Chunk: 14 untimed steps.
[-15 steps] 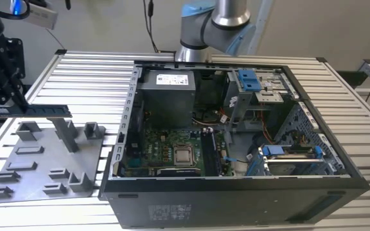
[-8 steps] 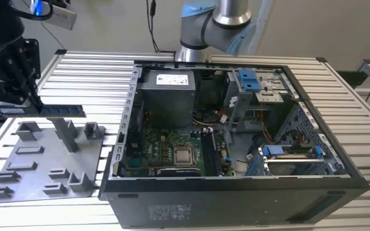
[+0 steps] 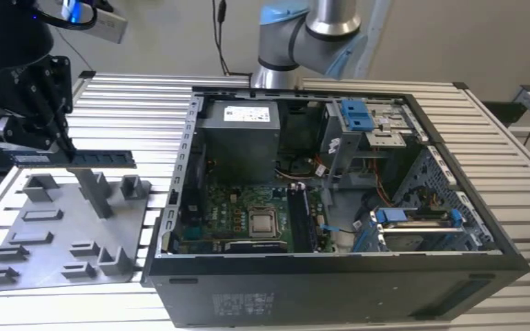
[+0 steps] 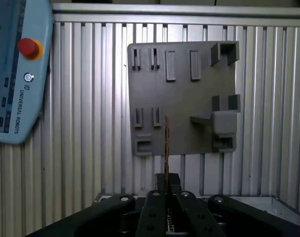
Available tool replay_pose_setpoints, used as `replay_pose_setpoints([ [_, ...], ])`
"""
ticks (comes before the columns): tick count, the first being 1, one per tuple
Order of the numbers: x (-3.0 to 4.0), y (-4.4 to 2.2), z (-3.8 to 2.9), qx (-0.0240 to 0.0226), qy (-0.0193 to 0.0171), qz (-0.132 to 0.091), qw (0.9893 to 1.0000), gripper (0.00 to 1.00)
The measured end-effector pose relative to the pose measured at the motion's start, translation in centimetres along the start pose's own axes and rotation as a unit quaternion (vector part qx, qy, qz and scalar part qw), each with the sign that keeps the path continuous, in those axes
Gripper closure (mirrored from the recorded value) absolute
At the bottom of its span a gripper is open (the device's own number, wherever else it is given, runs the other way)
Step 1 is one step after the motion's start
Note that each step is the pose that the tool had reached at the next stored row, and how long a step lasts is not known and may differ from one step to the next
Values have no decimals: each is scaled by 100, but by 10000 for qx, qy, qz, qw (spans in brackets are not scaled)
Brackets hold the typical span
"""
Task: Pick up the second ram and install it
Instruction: 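Pick up the second ram and move it above second insertion slot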
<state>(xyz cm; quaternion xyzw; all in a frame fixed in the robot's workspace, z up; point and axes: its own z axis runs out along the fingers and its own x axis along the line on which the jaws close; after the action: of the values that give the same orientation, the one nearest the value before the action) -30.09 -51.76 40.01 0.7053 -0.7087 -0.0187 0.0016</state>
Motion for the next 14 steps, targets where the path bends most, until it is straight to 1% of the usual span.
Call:
replay_pose_setpoints([
  [7, -1, -85, -3, 0, 0, 0, 10000, 86],
  [12, -1, -155, -5, 0, 0, 0, 10000, 86],
  [14, -1, -193, -6, 0, 0, 0, 10000, 86],
])
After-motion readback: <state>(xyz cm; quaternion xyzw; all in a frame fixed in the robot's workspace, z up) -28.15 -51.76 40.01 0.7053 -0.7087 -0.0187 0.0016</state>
